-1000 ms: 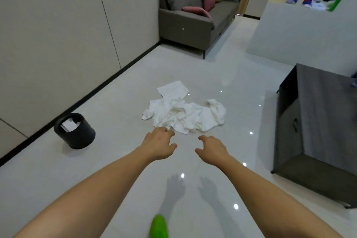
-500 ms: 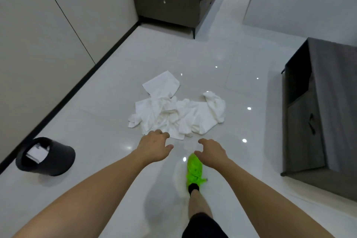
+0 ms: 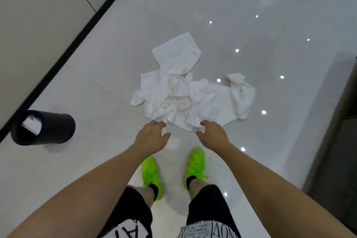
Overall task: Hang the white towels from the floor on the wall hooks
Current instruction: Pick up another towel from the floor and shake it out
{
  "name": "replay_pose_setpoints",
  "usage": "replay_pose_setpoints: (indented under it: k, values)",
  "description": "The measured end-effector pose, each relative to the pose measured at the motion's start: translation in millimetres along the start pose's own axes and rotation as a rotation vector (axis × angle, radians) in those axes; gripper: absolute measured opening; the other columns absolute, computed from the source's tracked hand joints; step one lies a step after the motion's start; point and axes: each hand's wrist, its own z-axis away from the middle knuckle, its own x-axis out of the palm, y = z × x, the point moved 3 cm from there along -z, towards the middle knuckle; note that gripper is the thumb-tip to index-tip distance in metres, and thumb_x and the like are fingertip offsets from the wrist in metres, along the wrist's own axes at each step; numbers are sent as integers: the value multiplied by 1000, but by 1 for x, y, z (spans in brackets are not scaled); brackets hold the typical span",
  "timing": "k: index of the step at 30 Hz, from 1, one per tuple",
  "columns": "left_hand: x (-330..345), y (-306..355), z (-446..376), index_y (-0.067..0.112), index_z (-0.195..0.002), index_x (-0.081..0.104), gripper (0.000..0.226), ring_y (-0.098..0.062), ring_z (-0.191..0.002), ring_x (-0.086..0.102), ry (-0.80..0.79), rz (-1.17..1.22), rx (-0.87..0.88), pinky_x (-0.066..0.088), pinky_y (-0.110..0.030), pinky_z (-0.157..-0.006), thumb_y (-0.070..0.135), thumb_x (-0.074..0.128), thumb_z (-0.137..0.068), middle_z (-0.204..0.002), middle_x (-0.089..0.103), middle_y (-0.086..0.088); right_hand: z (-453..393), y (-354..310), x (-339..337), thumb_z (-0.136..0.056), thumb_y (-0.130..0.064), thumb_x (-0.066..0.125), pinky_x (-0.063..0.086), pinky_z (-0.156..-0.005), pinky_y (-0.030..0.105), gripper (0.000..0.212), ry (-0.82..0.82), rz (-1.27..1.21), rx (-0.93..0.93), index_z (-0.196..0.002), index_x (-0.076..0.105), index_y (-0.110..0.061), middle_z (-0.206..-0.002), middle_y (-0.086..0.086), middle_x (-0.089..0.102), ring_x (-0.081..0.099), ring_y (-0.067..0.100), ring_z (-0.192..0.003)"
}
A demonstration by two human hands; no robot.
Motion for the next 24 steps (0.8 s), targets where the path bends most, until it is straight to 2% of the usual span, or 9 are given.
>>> replay_pose_setpoints:
  k: [3, 10, 12, 15, 19, 22, 24]
  values:
    - [28, -14, -70, 20, -133, 53, 46, -26, -126, 47, 1, 69, -32, 39, -36, -102, 44, 54, -93, -136, 51, -9, -79, 4, 19, -94, -38, 56, 44, -101, 41, 51, -16, 12, -2, -140, 48, -16, -130, 13, 56, 52, 30, -123]
    - [134, -67, -293, 17, -135, 51, 47, -28, -120, 51, 75, 131, -3, 42, -35, -93, 41, 53, -94, -131, 53, -12, -315, 18, 120, -94, -35, 56, 46, -96, 42, 47, 21, 97, -70, -136, 48, -15, -125, 12, 56, 55, 31, -115]
    - [166, -81, -348, 16, -135, 51, 47, -29, -120, 52, 97, 133, 25, 44, -36, -94, 40, 53, -95, -133, 52, -12, -379, 19, 148, -93, -33, 58, 48, -92, 41, 48, 79, 120, -91, -136, 48, -14, -123, 14, 56, 54, 32, -114]
    - [199, -100, -407, 16, -134, 52, 45, -28, -115, 54, 138, 135, 81, 46, -37, -93, 37, 52, -94, -129, 54, -10, -450, 19, 177, -92, -30, 61, 47, -83, 39, 45, 266, 179, -166, -133, 50, -14, -116, 15, 54, 52, 32, -106]
    - [214, -120, -443, 16, -133, 52, 43, -29, -109, 56, 195, 124, 96, 47, -37, -88, 35, 51, -95, -124, 55, -10, -490, 21, 193, -97, -22, 55, 45, -81, 34, 24, 442, 84, -239, -113, 70, -14, -110, 10, 58, 51, 28, -100]
    - [208, -120, -426, 15, -136, 49, 45, -30, -112, 53, 176, 127, 82, 45, -37, -90, 33, 51, -95, -126, 54, -11, -474, 19, 187, -95, -10, 51, 43, -76, 28, 23, 453, -80, -208, -108, 70, -12, -101, 6, 66, 58, 26, -94]
    - [189, -112, -393, 15, -138, 48, 46, -30, -114, 52, 137, 125, 83, 46, -36, -90, 31, 51, -95, -129, 52, -12, -440, 11, 166, -95, -7, 49, 38, -62, 18, 21, 451, -313, -100, -104, 66, -15, -82, -2, 64, 60, 20, -80]
